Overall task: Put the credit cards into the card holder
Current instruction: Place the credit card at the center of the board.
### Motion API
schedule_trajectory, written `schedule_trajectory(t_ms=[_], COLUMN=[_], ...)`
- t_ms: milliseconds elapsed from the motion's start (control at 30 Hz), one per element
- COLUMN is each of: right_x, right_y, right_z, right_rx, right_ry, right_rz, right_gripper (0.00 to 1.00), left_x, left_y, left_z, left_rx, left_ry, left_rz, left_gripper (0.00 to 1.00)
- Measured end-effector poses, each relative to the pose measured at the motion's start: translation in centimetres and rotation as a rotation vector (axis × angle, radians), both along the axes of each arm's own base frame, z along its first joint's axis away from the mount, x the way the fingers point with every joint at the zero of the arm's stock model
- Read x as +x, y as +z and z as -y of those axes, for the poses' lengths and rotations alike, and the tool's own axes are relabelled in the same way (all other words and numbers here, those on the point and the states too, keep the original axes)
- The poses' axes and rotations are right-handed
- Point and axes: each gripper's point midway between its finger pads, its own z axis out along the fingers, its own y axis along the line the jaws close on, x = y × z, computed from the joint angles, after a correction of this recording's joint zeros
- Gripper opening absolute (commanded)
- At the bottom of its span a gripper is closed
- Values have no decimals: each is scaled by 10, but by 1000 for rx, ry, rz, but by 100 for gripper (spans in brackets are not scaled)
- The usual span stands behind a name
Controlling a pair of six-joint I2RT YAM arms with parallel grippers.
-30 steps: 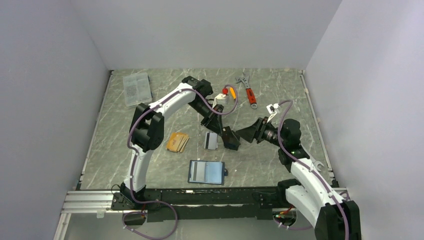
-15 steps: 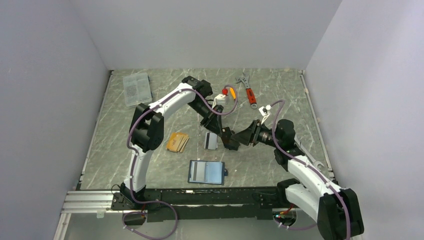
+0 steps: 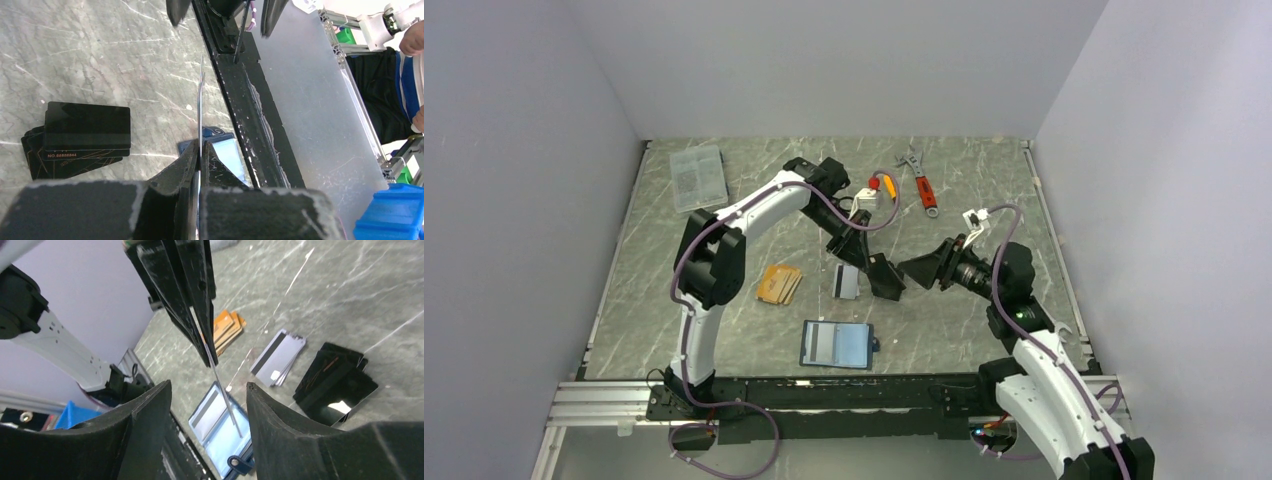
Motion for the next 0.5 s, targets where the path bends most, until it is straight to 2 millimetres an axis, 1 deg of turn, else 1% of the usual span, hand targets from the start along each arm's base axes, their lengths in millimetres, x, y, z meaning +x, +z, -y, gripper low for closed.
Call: schedule_trajectory(t_ms=[167,333,500], right_x=[-7,-14,-17], right_y=[-17,-20,-18], right_z=[-7,-9,-8], right_rx=[-5,-4,-6], right_ry=[70,95,96], right_rz=[-84,-95,-86], right_gripper=[59,59,58], left_x=[5,9,19], left_y=[4,4,1], left_z=[3,5,10], left_rx=[0,12,25], left_ry=[17,32,63], left_rz=[14,21,39], left_gripper=[0,0,0])
